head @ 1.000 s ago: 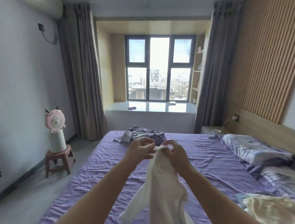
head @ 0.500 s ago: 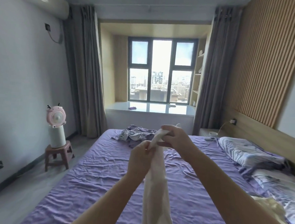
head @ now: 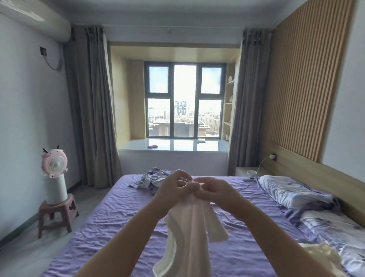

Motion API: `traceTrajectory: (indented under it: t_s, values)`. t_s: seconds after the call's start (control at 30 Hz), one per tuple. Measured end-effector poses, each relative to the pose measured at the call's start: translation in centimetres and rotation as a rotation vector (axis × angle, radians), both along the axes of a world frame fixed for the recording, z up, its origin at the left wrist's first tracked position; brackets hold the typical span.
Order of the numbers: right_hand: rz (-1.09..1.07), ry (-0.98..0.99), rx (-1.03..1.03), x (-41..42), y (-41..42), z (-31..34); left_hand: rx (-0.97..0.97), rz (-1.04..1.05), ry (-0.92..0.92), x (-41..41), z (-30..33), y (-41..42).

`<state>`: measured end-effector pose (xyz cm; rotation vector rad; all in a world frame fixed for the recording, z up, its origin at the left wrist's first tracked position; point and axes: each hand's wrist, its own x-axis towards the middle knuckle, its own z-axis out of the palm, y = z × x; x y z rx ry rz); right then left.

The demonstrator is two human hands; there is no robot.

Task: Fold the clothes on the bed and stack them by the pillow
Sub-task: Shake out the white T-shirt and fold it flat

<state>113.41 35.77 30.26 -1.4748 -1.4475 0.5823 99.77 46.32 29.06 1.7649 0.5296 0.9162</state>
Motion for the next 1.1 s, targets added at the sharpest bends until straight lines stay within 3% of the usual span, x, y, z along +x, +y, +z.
traceTrajectory:
  t_s: [0.13,0.27,0.37,0.43,0.53,0.7,0.87,1.03,1.1]
  values:
    - [-0.146,-0.117,0.000,-2.6,1.2,0.0,-0.061,-0.052,0.113,-3.3,-0.6,0.8]
    - [-0.293,0.125,0.055,-3.9,0.9,0.7,-0.002,-0.185,0.269,-7.3,-2.7,1.8]
    - [-0.206,0.183,-0.036,-5.5,0.1,0.7,0.067,-0.187,0.207,-8.5,-2.6,2.1]
    - [-0.151,0.125,-0.096,-7.2,-0.3,0.5,0.095,-0.239,0.179,-8.6,-2.0,1.6]
    - [-0.193,-0.151,-0.103,-8.9,-1.1,0.3,0.145,-0.277,0.179,-8.4,-1.9,0.4]
    - [-0.263,-0.239,-0.090,-9.0,-3.2,-0.4,0.068,-0.312,0.254,-9.0,-5.0,0.4]
    - [-0.403,0.084,-0.006,-7.7,-5.8,-1.7,0.219,-0.302,0.536,-10.8,-7.6,1.3]
    - [-0.607,0.071,0.047,-4.9,-9.3,-2.1,0.188,-0.215,0.589,-11.6,-8.2,1.6]
    - [-0.591,0.062,0.058,-3.8,-10.8,-2.2,0.200,-0.189,0.552,-11.3,-7.8,0.9]
